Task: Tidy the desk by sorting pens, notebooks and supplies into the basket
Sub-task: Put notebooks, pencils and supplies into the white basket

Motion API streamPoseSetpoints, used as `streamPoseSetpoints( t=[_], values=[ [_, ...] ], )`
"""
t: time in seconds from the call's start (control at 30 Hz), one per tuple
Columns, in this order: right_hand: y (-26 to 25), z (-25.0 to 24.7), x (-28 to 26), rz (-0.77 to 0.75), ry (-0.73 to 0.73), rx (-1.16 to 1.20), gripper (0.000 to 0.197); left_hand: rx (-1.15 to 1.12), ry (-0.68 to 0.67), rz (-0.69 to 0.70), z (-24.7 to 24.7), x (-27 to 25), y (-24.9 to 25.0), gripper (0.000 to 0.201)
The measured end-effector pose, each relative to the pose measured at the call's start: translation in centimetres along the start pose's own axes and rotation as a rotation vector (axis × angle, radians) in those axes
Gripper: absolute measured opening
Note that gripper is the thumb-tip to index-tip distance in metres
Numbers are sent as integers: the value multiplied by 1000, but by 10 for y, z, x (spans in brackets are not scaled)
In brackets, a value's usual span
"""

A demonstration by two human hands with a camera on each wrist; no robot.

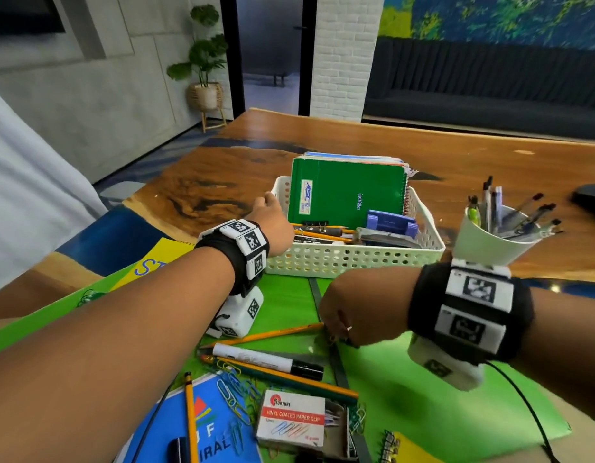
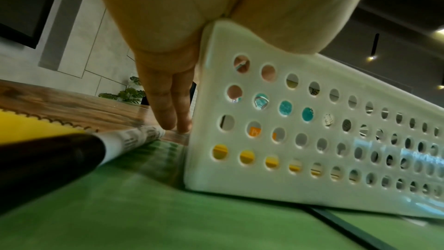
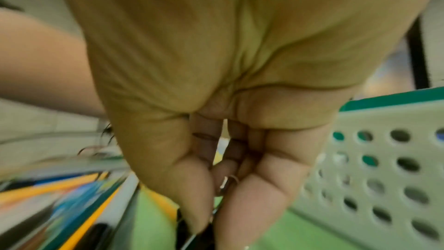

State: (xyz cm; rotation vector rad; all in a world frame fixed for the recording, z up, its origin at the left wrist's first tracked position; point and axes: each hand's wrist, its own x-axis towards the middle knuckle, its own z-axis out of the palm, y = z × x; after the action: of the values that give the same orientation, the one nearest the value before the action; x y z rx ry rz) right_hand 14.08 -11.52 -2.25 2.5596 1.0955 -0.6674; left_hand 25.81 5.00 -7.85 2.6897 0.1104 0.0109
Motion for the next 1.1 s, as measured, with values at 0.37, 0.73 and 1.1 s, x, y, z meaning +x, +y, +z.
streamPoseSetpoints(
  t=[0.37, 0.73, 1.1],
  values=[
    [63, -60, 26, 275, 600, 46, 20, 41, -152, -63, -10, -4, 3, 76],
    [-6, 14, 19, 50, 107, -13, 16, -29, -27, -9, 1, 4, -4, 68],
    [119, -52, -53, 425, 333, -81, 14, -38, -176, -62, 0, 13, -7, 81]
  ],
)
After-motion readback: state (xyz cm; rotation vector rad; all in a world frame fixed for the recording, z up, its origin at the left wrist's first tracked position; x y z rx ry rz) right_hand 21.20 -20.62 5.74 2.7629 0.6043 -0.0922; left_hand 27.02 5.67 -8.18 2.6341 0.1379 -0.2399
